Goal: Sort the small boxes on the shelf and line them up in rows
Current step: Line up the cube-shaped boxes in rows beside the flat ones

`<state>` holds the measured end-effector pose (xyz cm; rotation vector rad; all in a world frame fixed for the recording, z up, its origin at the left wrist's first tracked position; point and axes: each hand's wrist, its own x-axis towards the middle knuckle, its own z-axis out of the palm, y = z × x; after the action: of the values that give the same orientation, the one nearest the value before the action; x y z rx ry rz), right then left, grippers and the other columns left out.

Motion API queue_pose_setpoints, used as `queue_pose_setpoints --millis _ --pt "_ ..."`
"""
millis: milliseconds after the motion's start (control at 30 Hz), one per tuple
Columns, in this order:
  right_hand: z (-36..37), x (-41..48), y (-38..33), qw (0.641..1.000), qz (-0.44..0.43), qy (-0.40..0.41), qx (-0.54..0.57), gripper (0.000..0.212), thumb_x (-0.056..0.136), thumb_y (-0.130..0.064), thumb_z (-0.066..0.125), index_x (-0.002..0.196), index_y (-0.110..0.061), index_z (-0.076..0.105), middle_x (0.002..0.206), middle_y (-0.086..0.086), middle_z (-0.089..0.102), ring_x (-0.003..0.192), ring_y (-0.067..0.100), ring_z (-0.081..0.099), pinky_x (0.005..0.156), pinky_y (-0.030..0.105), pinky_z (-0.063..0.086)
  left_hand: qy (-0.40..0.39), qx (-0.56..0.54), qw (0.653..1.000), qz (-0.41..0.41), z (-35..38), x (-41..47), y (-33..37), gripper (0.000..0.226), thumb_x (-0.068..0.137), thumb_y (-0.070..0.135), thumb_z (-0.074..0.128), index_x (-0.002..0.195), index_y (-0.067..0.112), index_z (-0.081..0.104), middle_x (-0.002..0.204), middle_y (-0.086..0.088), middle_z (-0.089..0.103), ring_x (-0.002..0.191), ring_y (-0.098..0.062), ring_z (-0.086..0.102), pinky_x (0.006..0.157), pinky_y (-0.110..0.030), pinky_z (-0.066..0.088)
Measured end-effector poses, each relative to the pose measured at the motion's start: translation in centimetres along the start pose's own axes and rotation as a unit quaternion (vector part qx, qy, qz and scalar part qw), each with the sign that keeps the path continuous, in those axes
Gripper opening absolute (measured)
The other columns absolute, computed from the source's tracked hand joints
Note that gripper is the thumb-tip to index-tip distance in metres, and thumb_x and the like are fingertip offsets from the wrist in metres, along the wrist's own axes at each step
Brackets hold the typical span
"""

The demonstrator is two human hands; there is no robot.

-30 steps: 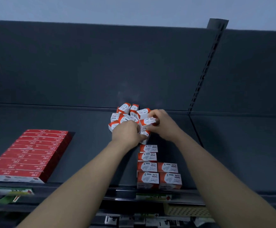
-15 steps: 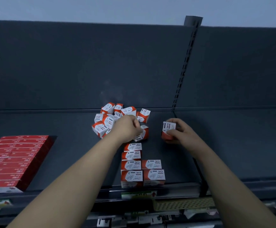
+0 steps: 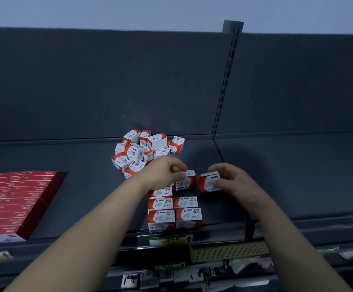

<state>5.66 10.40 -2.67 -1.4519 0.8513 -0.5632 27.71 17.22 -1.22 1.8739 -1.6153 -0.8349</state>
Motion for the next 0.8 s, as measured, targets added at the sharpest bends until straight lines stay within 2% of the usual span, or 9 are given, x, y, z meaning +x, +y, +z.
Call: queue_pose_setpoints --millis 200,367,500,800 --pt "0.8 -0.8 0.1 1.000 0.004 -0.012 -0.008 0.029 0.078 0.008 0.067 0.100 -0.011 0.065 0.103 0.010 0.070 0.092 0.020 0.068 0.078 0.028 0.057 0.012 -0.030 0.999 -0.006 0.0 -0.2 -0.9 0.021 0.085 0.024 0.070 0.106 0.026 0.067 0.088 0.014 0.063 0.093 -0.009 0.063 0.086 -0.030 0.053" --pt "1.1 -1.0 0.2 0.999 -0.022 0.009 -0.032 0.032 0.074 0.005 0.073 0.100 -0.012 0.065 0.097 0.005 0.072 0.090 0.017 0.068 0.080 0.028 0.056 0.020 -0.033 0.999 -0.001 0.1 -0.1 -1.0 0.022 0.086 0.024 0.069 0.108 0.025 0.068 0.101 0.009 0.068 0.097 -0.009 0.063 0.087 -0.030 0.053" --pt "2.7 -0.8 0.6 0.997 -0.026 0.013 -0.069 0.034 0.070 -0.001 0.080 0.099 -0.014 0.067 0.097 0.003 0.073 0.095 0.018 0.068 0.083 0.032 0.056 0.013 -0.045 0.999 -0.002 0.0 -0.4 -1.3 0.018 0.090 0.024 0.064 0.108 0.024 0.068 0.094 0.007 0.070 0.093 -0.010 0.066 0.086 -0.034 0.054" --pt "3.4 -1.0 0.5 0.999 -0.006 0.009 -0.031 0.026 0.079 -0.003 0.073 0.104 -0.008 0.068 0.099 0.006 0.072 0.091 0.015 0.070 0.073 0.023 0.057 -0.004 -0.037 0.999 -0.002 -0.2 -0.6 -1.6 0.022 0.093 0.025 0.058 0.114 0.023 0.067 0.085 0.010 0.068 0.090 -0.010 0.065 0.084 -0.033 0.055"
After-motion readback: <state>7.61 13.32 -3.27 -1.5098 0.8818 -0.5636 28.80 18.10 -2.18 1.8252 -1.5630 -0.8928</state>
